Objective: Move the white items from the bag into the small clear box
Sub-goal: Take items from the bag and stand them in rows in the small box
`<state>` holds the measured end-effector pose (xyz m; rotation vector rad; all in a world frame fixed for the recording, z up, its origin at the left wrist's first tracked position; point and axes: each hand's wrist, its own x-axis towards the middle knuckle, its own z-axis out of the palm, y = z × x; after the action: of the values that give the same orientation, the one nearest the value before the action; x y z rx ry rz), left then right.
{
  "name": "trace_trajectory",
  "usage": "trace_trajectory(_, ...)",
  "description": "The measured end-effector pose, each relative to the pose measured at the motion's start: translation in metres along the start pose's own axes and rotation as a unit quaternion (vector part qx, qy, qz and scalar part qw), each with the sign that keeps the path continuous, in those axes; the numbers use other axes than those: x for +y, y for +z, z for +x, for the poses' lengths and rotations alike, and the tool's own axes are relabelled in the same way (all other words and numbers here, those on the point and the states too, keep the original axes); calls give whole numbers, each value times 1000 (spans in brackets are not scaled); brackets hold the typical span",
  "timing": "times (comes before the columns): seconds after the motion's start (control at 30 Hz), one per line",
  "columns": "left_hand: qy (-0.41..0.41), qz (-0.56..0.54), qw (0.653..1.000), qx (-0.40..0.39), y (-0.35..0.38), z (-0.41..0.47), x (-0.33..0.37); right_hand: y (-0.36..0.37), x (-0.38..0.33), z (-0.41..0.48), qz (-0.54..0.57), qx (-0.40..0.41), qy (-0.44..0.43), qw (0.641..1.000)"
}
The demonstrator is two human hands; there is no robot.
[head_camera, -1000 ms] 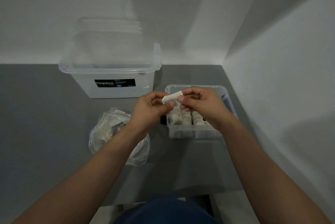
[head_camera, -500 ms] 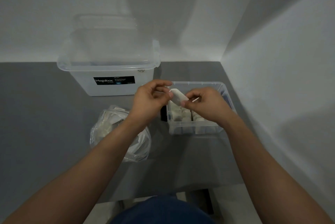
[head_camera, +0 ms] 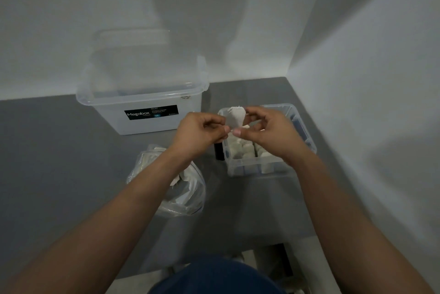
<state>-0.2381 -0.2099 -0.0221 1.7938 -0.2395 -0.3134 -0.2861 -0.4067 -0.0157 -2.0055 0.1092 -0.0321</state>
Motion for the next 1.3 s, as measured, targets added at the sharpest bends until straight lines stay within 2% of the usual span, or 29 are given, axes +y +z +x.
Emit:
trace_trajectory(0.1,34,94,995,-9,1,6,-4,-12,-11,1,-51,26,-47,997)
trace_trajectory(0.23,58,164,984,-31,3,7,-1,-21,-17,6,-133,9,-41,990)
trace_trajectory(0.37,28,323,940,-107,1,12,-1,-24,-3,18,-188,39,-37,981)
trace_trajectory(0.43,29,382,911,-152,1,12,-2,-20,8,24,-211,6,-9,977)
trace_trajectory(0.5,41,407,897,-169,2,10,-3,-15,18,29,-239,-42,24,970)
trace_trajectory(0.67,43,411,896,-164,1,8,-5,4,33,42,-290,-168,58,940)
trace_trajectory(0.77,44,411,897,-154,2,9,-8,17,45,52,-356,-193,69,912)
trace_trajectory(0.93,35,403,902,-149,3,13,-20,32,58,68,-401,-161,117,894)
trace_trajectory(1.07,57,408,899,-148,1,13,-22,30,55,65,-420,-152,119,887)
trace_trajectory(1.13,71,393,907,-134,-2,9,-21,23,47,57,-402,-104,100,904)
trace_trajectory(1.23,96,358,925,-84,-16,0,-21,16,34,34,-314,21,76,946)
trace_trajectory(1.3,118,349,928,-48,-34,-8,-28,21,25,13,-264,87,49,959)
